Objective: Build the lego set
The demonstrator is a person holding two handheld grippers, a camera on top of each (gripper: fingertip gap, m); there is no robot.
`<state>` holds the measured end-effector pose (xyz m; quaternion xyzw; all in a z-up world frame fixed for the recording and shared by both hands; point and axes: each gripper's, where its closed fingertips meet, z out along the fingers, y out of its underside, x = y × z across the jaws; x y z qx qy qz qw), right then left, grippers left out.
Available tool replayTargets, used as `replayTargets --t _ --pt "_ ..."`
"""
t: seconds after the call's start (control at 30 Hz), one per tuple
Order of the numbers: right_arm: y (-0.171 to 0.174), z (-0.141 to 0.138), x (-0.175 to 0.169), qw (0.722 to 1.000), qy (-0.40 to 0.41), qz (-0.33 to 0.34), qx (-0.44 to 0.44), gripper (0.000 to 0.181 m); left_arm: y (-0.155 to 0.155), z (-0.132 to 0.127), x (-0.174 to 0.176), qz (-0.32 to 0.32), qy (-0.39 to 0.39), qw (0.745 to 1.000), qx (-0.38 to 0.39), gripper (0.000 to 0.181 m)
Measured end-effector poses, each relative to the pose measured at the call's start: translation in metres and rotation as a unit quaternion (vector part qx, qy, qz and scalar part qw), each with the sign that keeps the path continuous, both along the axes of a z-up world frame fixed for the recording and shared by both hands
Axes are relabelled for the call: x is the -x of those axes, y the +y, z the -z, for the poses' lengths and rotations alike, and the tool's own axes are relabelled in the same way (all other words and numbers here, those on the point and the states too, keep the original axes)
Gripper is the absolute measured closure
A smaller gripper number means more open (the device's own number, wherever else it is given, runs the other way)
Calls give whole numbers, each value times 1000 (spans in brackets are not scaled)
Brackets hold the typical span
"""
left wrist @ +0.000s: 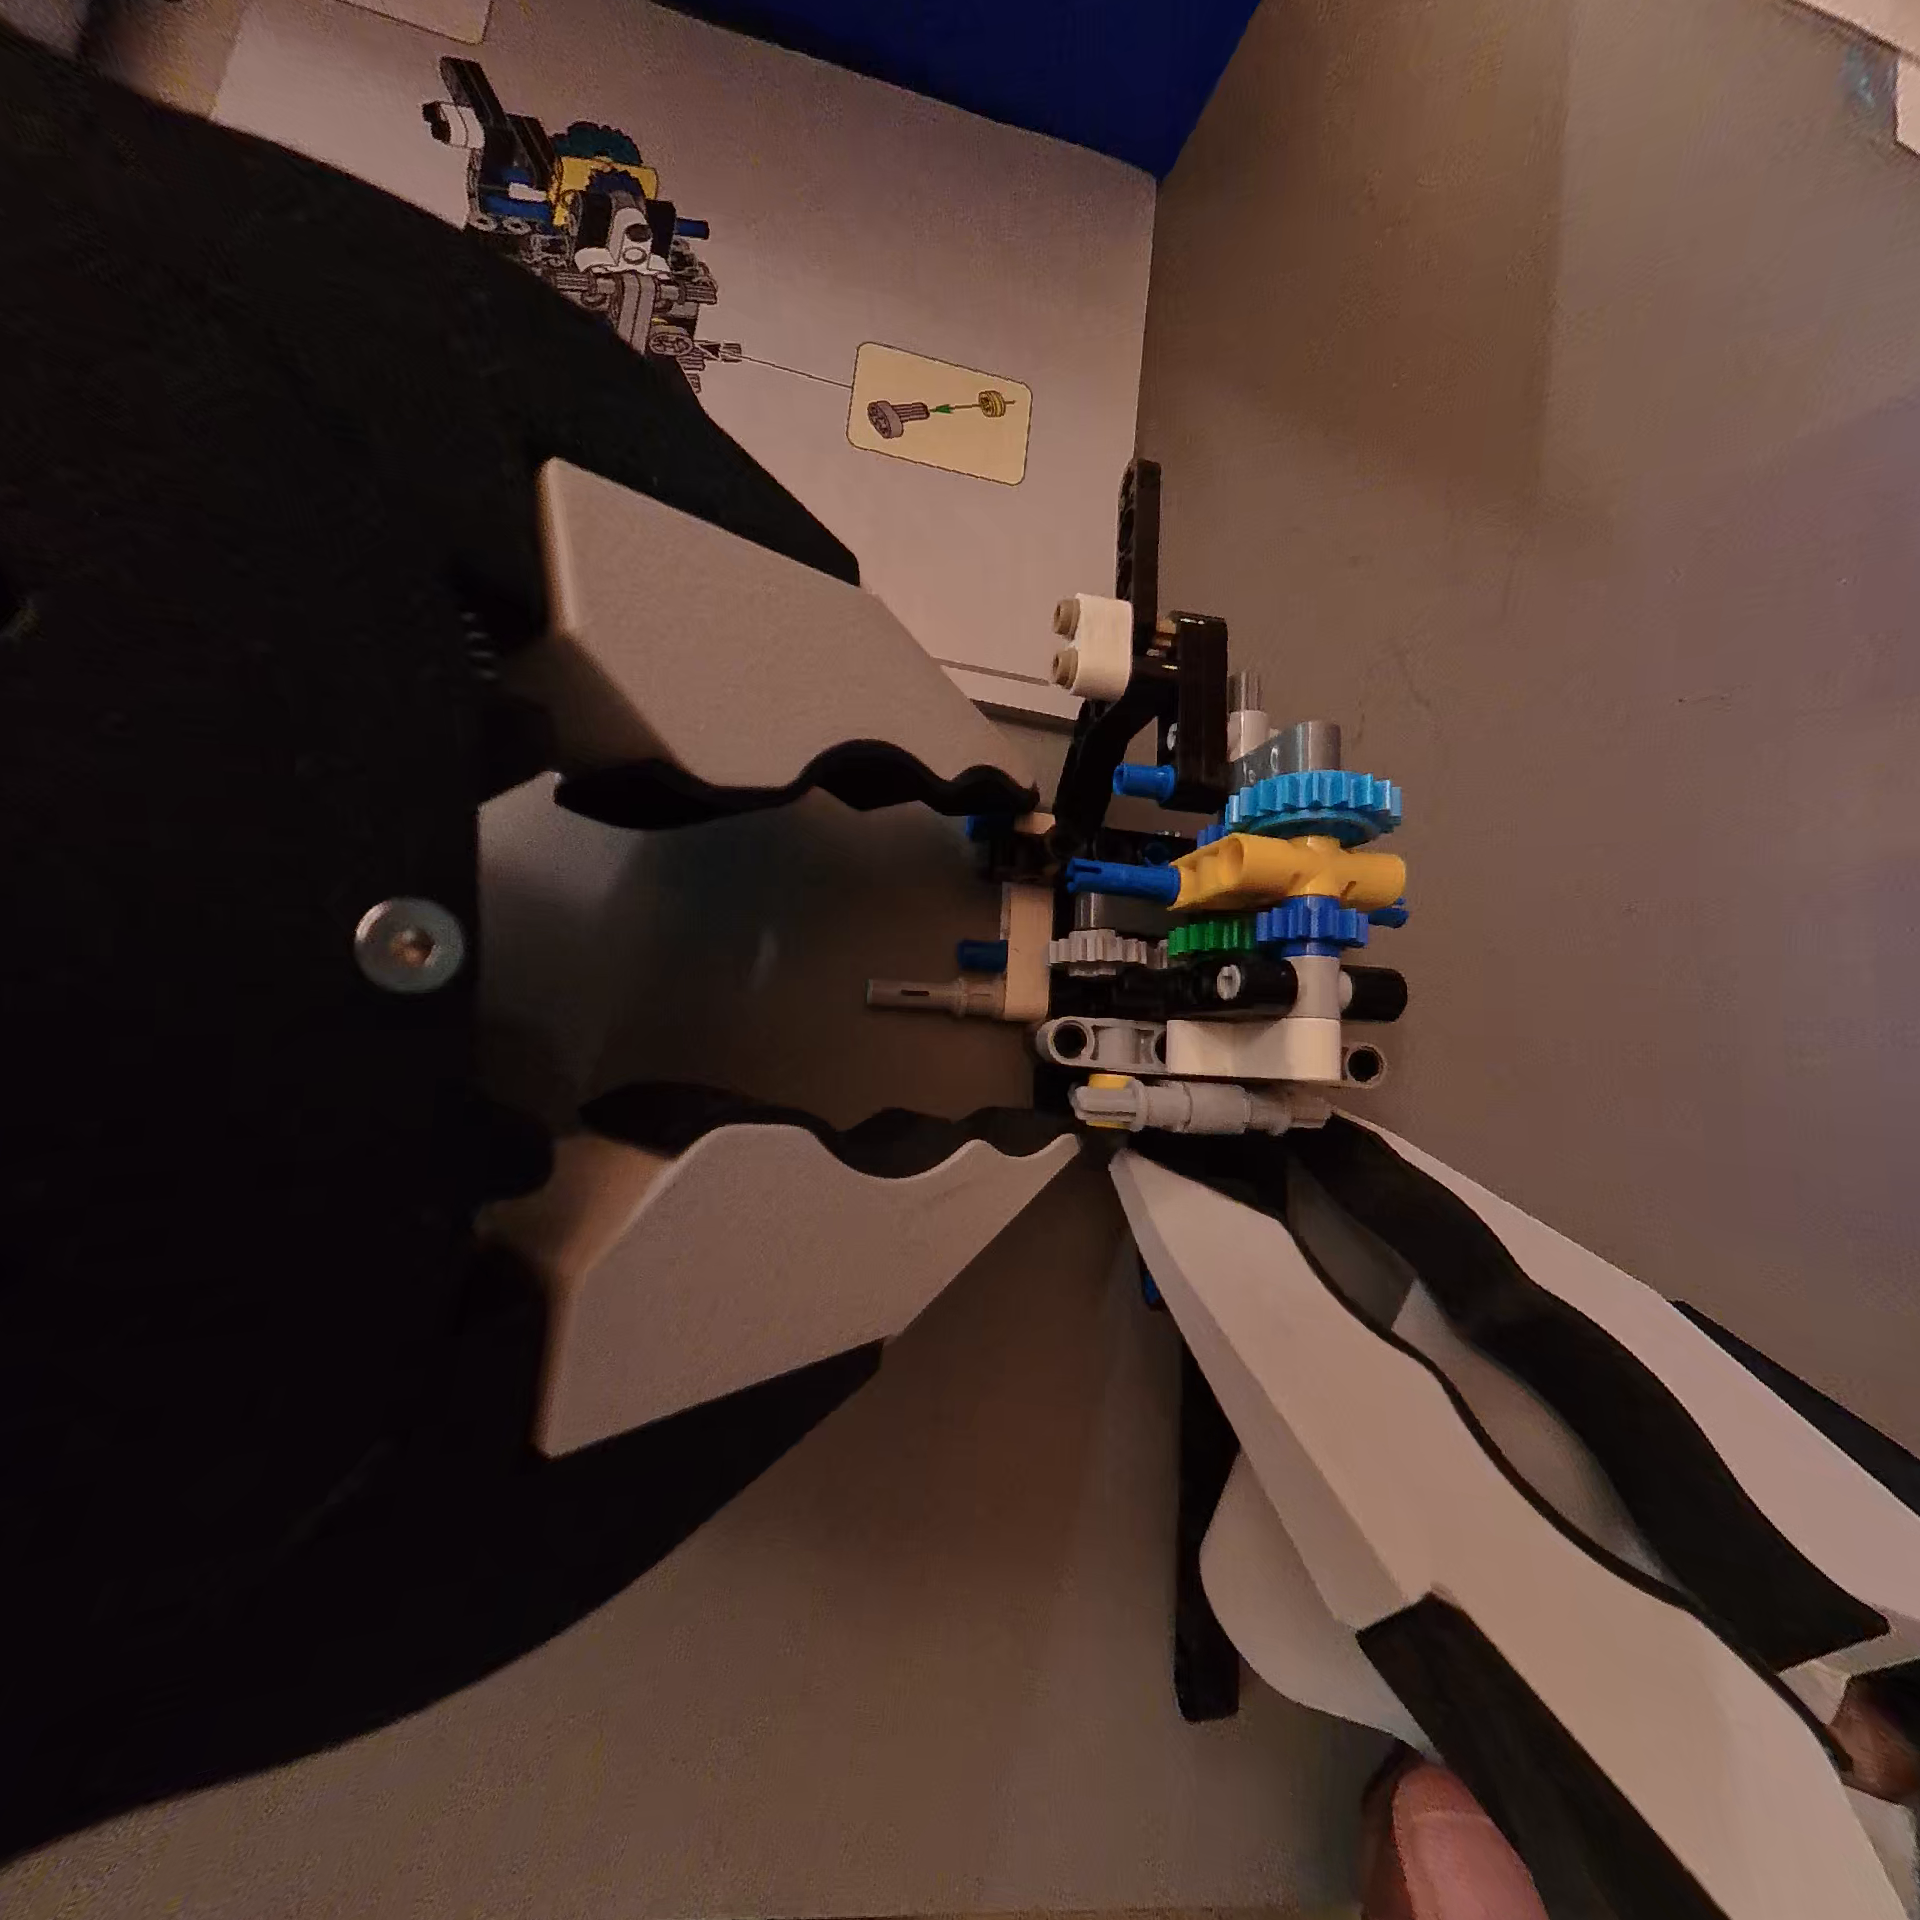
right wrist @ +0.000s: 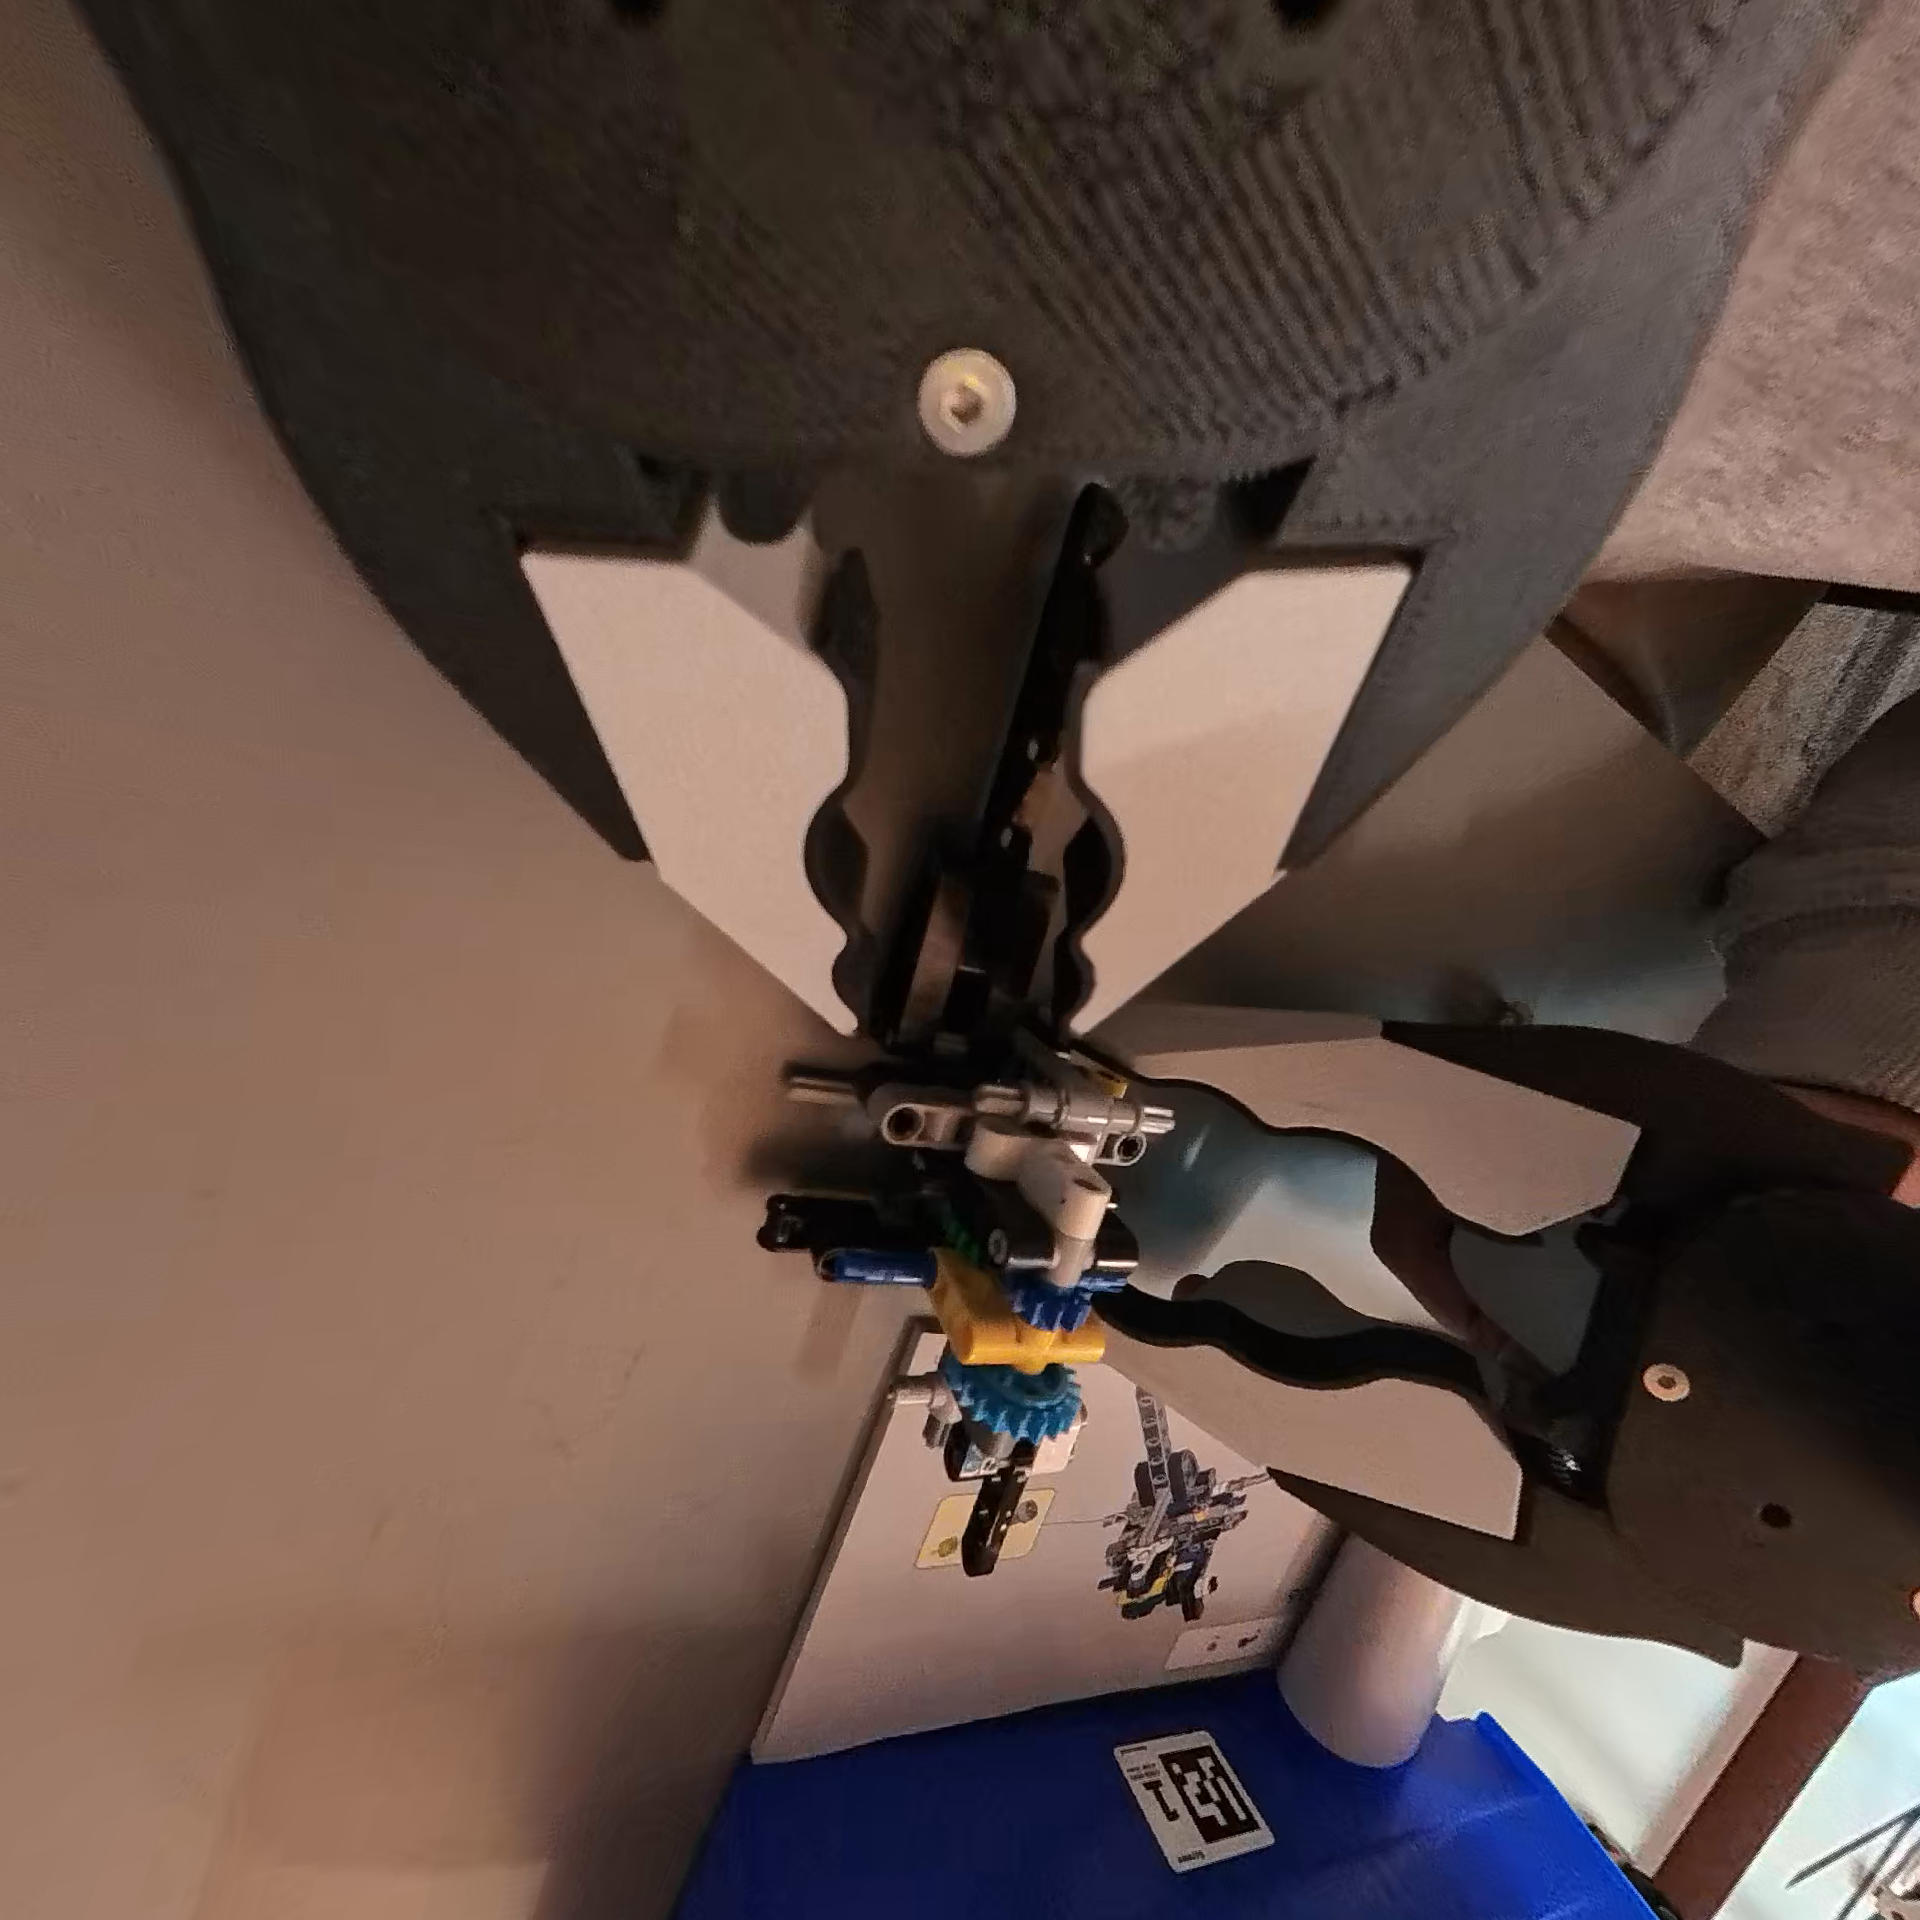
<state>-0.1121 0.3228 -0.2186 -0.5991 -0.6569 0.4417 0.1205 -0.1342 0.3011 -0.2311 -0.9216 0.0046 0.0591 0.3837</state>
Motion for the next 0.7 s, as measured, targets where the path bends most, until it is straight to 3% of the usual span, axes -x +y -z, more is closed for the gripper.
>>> replayTargets --t 0.7 --pt "2 3 2 1000 -3 7 -15 155 1 0 0 -3 2 1000 0 123"
